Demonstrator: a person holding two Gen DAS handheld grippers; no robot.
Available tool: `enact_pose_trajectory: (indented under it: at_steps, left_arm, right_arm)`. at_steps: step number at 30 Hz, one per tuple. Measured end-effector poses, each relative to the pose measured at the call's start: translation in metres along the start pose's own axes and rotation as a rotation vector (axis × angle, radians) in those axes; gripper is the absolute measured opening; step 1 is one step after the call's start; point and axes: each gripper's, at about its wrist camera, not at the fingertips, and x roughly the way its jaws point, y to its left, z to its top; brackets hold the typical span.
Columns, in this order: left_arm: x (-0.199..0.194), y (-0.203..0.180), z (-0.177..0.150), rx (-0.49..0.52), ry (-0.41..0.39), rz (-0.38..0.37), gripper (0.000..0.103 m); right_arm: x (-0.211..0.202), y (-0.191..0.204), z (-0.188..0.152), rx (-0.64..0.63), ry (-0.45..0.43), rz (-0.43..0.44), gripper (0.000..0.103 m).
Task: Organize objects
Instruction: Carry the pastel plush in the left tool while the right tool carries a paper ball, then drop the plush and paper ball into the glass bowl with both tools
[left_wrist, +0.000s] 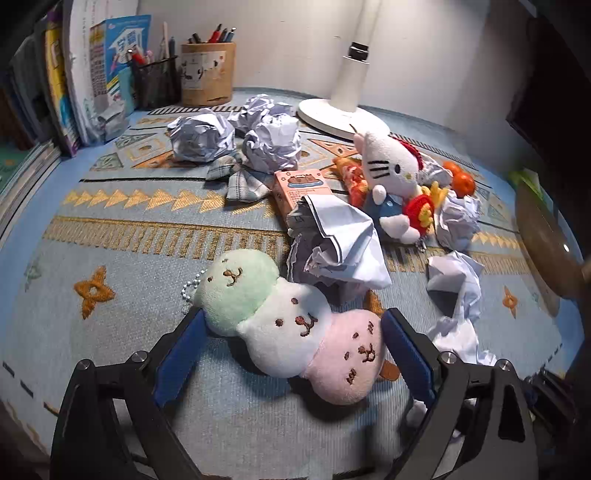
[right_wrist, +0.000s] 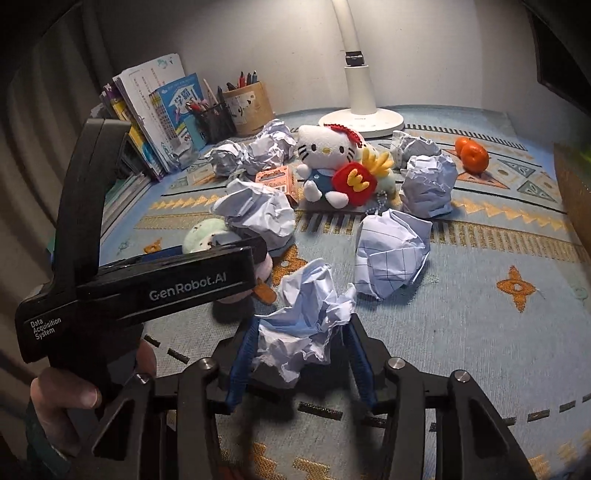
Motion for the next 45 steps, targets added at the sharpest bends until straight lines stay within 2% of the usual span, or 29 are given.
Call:
enact_pose_trajectory:
  at_steps: [3, 6, 10, 13, 15, 17, 18, 19, 20, 22, 24, 25, 26, 27, 28, 32, 36, 41, 43, 44, 45]
  left_arm:
    - [-0.011, 0.007, -0.002, 0.067, -0.025, -0.085, 0.086]
    - [-0.025, 0.011, -0.007, 0.123, -0.039, -0.132, 0.058]
    - [-0.032, 0.009, -0.013, 0.148, -0.036, -0.161, 0.059]
    - [-0.025, 0.001, -0.015, 0.172, -0.011, -0.127, 0.061]
    - [-0.023, -0.003, -0.016, 0.159, -0.013, -0.088, 0.074]
    - [-0.019, -0.008, -0.013, 0.133, 0.023, -0.070, 0.081]
    - [-0.015, -0.011, -0.011, 0.111, 0.044, -0.074, 0.093]
    - [-0.009, -0.014, -0.010, 0.086, 0.072, -0.061, 0.101]
    - [-0.003, -0.017, -0.009, 0.064, 0.097, -0.033, 0.101]
    - [0.009, -0.024, -0.009, 0.035, 0.129, -0.014, 0.101]
    - [0.013, -0.036, -0.008, 0.056, 0.088, -0.003, 0.101]
    - [0.017, -0.042, -0.008, 0.081, 0.083, 0.001, 0.097]
    - [0.020, -0.049, -0.009, 0.119, 0.065, 0.036, 0.093]
    - [0.020, -0.054, -0.011, 0.172, 0.047, 0.073, 0.079]
    - [0.017, -0.057, -0.013, 0.210, 0.023, 0.063, 0.069]
    - [0.000, -0.046, -0.025, 0.255, 0.023, -0.011, 0.068]
    - [-0.023, -0.026, -0.035, 0.212, -0.002, -0.084, 0.068]
    - [-0.046, -0.035, -0.035, 0.220, -0.068, -0.133, 0.068]
    - [-0.051, -0.046, -0.031, 0.235, -0.089, -0.153, 0.068]
    - [-0.053, -0.053, -0.028, 0.246, -0.096, -0.161, 0.068]
    - [-0.053, -0.058, -0.025, 0.258, -0.100, -0.169, 0.068]
  right_arm:
    - [-0.017, -0.015, -0.003, 0.000, -0.037, 0.003, 0.034]
    - [-0.034, -0.034, -0.004, 0.023, -0.070, -0.044, 0.034]
    - [-0.056, -0.065, 0.000, 0.081, -0.114, -0.108, 0.034]
    - [-0.059, -0.085, 0.001, 0.108, -0.107, -0.165, 0.034]
    - [-0.055, -0.094, 0.000, 0.118, -0.076, -0.191, 0.034]
    - [-0.048, -0.101, -0.002, 0.128, -0.047, -0.204, 0.035]
    - [-0.045, -0.104, -0.004, 0.137, -0.038, -0.203, 0.035]
    - [-0.041, -0.106, -0.004, 0.149, -0.032, -0.194, 0.038]
    - [-0.041, -0.107, -0.005, 0.157, -0.039, -0.187, 0.049]
    - [-0.041, -0.106, -0.006, 0.157, -0.042, -0.170, 0.063]
    - [-0.043, -0.106, -0.007, 0.146, -0.047, -0.154, 0.065]
    - [-0.043, -0.106, -0.008, 0.139, -0.041, -0.157, 0.065]
    - [-0.043, -0.107, -0.010, 0.136, -0.034, -0.160, 0.066]
    - [-0.043, -0.109, -0.012, 0.139, -0.028, -0.161, 0.066]
    - [-0.044, -0.111, -0.015, 0.147, -0.026, -0.157, 0.066]
    - [-0.049, -0.120, -0.024, 0.185, -0.032, -0.125, 0.067]
    - [-0.046, -0.117, -0.024, 0.203, -0.030, -0.092, 0.068]
    - [-0.034, -0.108, -0.015, 0.249, -0.025, -0.116, 0.081]
    - [-0.029, -0.105, -0.009, 0.271, -0.019, -0.147, 0.081]
    - [-0.027, -0.105, -0.007, 0.275, -0.018, -0.176, 0.077]
    - [-0.024, -0.105, -0.006, 0.270, -0.009, -0.200, 0.068]
